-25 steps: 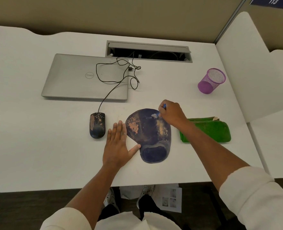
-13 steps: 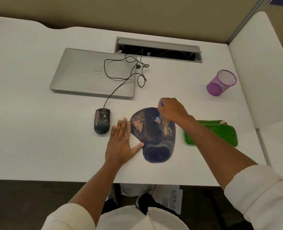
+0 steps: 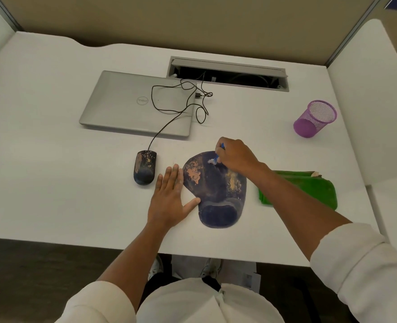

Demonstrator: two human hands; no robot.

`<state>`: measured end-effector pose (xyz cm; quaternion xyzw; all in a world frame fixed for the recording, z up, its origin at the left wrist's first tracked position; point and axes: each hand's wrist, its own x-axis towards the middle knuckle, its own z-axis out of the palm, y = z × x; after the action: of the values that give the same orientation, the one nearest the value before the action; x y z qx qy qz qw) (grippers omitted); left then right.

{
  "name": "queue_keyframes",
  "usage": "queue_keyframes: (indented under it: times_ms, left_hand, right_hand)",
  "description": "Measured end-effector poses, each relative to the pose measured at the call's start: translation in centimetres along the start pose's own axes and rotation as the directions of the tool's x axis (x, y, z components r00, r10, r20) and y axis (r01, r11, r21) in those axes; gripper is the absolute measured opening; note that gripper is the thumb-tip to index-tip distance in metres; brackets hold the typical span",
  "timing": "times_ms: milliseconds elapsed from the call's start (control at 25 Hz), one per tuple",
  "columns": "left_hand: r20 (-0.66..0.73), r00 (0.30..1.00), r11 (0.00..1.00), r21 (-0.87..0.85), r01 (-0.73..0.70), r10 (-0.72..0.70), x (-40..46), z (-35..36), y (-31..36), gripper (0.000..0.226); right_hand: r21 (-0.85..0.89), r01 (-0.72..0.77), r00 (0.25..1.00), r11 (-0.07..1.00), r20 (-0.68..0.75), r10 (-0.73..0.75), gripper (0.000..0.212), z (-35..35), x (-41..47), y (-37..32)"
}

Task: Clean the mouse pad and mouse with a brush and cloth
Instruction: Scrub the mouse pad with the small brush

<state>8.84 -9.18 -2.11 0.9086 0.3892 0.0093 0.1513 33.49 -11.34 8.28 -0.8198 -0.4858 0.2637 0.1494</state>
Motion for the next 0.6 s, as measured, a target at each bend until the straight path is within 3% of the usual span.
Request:
queue_keyframes:
  times_ms: [120, 320, 600]
  left_hand:
    - [-0.012, 1.0, 1.0, 0.01, 0.028, -0.028, -0.1, 0.2, 0.4, 0.102]
    - [-0.025, 0.999, 0.999, 0.01, 0.032, -0.032, -0.1, 0.2, 0.5, 0.102]
    - [-0.038, 0.999, 1.0, -0.011, 0.03, -0.03, -0.1, 0.1, 0.5, 0.103]
  right_hand:
    - [-0.101, -0.011, 0.999, 0.995, 0.046, 0.016, 0.023, 0.0, -0.1, 0.4]
    - [0.047, 0.036, 0.998, 0.998, -0.059, -0.033, 0.019, -0.1, -0.1, 0.3]
    - [0.066, 0.086, 0.996, 0.994, -0.042, -0.084, 0.017, 1.2, -0.6, 0.6]
